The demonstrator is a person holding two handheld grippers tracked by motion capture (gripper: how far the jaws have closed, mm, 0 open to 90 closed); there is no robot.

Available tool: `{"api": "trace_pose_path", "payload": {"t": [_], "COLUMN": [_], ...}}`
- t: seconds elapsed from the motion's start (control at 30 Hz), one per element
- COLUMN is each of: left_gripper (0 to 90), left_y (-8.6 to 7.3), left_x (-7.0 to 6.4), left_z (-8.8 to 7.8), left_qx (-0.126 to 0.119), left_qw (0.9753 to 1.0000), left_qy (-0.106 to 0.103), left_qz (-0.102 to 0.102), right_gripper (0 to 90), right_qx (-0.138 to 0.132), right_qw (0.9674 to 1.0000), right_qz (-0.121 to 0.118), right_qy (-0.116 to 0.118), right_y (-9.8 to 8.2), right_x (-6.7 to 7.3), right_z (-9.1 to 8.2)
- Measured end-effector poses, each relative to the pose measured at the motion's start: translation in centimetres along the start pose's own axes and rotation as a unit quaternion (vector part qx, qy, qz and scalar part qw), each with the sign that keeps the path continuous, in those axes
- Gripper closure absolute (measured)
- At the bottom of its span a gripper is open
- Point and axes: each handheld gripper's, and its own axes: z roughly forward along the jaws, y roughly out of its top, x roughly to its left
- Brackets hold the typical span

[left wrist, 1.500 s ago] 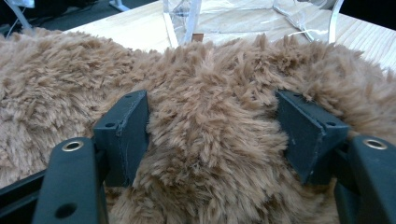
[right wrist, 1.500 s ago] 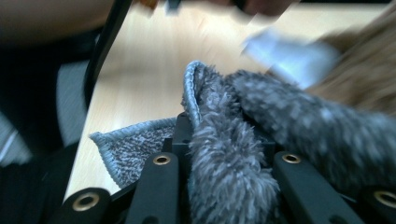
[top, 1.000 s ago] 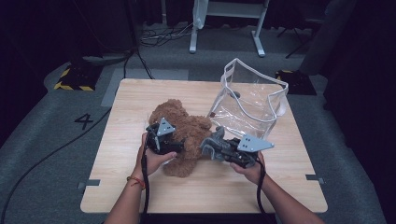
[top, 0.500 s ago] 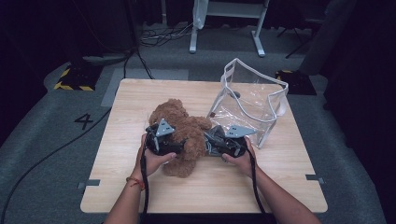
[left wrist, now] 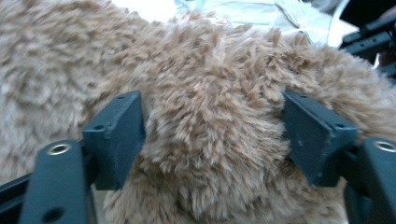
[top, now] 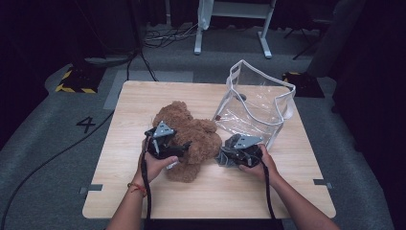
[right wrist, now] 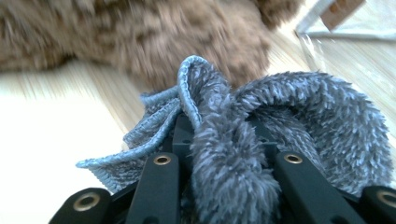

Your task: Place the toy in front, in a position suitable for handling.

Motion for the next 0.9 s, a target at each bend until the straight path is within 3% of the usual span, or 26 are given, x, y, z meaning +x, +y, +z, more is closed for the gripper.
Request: {"api": "trace_pose_path", "payload": {"t": [0.13,0.23,0.27,0.33,0.43,0.5,0.6,0.8,0.9], "left_gripper": [17.9,15.9,15.9,15.9,15.8,15.7,15.2,8.2,7.5], "left_y": [0.2,-0.3,-0.3,-0.2,0.0,0.3,0.4,0.7,0.8], "left_x": [0.3,0.3,0.5,1.1,2.8,3.1,3.2,3.8,4.0], "left_z": [-1.2,-1.6,-1.6,-1.6,-1.5,-0.8,0.6,2.6,3.2], "left_qx": [0.005,0.016,0.013,0.009,-0.008,0.001,0.021,0.020,0.031], "left_qw": [0.9992,0.9986,0.9977,0.9955,0.9882,0.9870,0.9839,0.9736,0.9733], "left_qy": [0.010,-0.006,-0.010,-0.019,-0.020,-0.013,-0.025,-0.061,-0.079], "left_qz": [-0.038,-0.050,-0.065,-0.093,-0.152,-0.160,-0.176,-0.219,-0.213], "right_gripper": [71.6,70.4,69.8,69.4,68.5,68.2,67.5,65.7,64.0], "right_qx": [-0.003,-0.015,-0.020,-0.030,-0.041,-0.049,-0.054,-0.058,-0.058], "right_qw": [0.9999,0.9998,0.9996,0.9993,0.9990,0.9986,0.9983,0.9981,0.9982], "right_qz": [-0.006,-0.005,-0.009,-0.010,-0.006,-0.003,-0.005,-0.005,-0.013], "right_qy": [-0.011,-0.016,-0.018,-0.021,-0.020,-0.021,-0.023,-0.022,-0.010], "right_y": [-0.6,-0.9,-1.0,-1.2,-1.4,-1.5,-1.6,-1.9,-2.0], "right_x": [-0.3,-0.5,-0.5,-0.5,-0.6,-0.6,-0.6,-0.7,-0.6], "right_z": [-1.2,-2.1,-2.4,-3.0,-3.6,-3.8,-4.1,-4.2,-4.2]}}
